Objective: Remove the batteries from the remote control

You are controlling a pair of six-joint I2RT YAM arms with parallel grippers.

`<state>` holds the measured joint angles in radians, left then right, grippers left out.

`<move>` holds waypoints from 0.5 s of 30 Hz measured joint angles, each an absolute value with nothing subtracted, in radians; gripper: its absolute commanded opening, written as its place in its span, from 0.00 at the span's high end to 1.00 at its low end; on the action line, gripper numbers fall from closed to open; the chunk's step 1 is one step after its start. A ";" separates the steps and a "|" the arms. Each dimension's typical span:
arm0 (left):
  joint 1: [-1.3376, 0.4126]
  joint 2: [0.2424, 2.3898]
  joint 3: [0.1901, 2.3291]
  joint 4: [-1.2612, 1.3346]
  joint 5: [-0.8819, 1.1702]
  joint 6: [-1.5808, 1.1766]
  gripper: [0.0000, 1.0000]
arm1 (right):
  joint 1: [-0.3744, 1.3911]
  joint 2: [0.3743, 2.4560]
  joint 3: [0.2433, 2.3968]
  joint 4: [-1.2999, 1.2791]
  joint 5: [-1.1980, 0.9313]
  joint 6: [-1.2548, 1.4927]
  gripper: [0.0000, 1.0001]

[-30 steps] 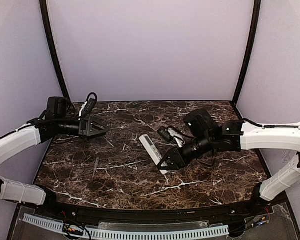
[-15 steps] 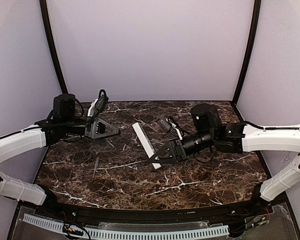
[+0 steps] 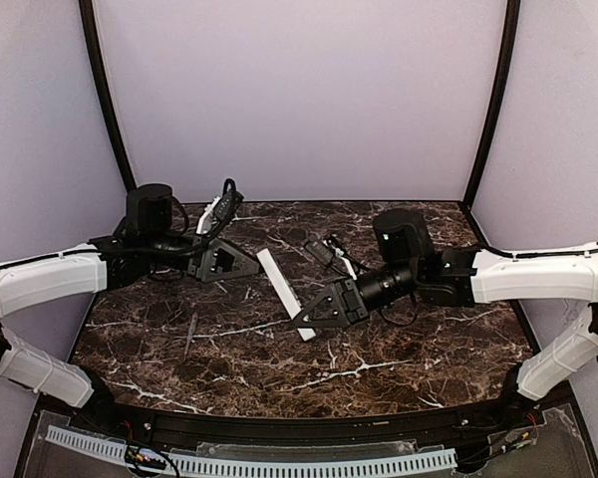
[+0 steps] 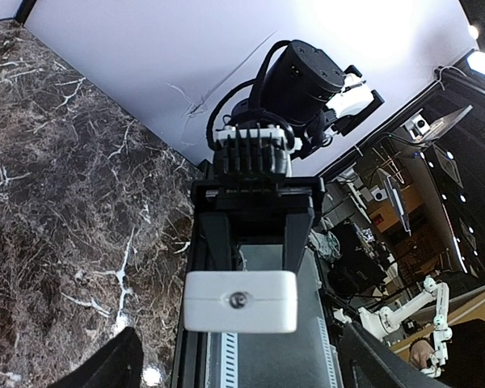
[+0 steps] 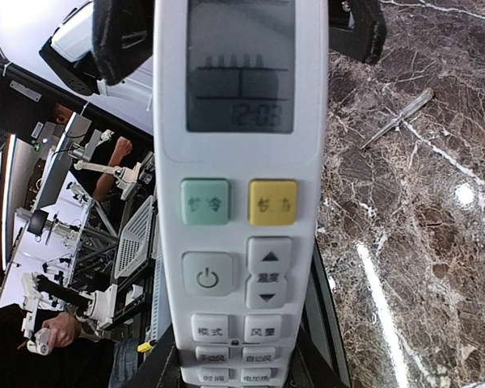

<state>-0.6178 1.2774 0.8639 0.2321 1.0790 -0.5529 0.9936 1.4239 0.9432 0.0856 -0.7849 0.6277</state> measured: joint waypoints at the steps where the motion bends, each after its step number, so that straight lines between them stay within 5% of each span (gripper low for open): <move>1: -0.622 1.284 0.866 0.239 1.077 -0.557 0.19 | 0.994 1.424 0.943 0.088 -0.788 0.630 0.93; 8: -0.651 1.329 0.880 0.256 1.053 -0.571 0.30 | 0.995 1.443 0.943 0.102 -0.801 0.637 0.93; 15: -0.678 1.343 0.901 0.263 1.039 -0.585 0.59 | 0.995 1.457 0.944 0.105 -0.812 0.638 0.94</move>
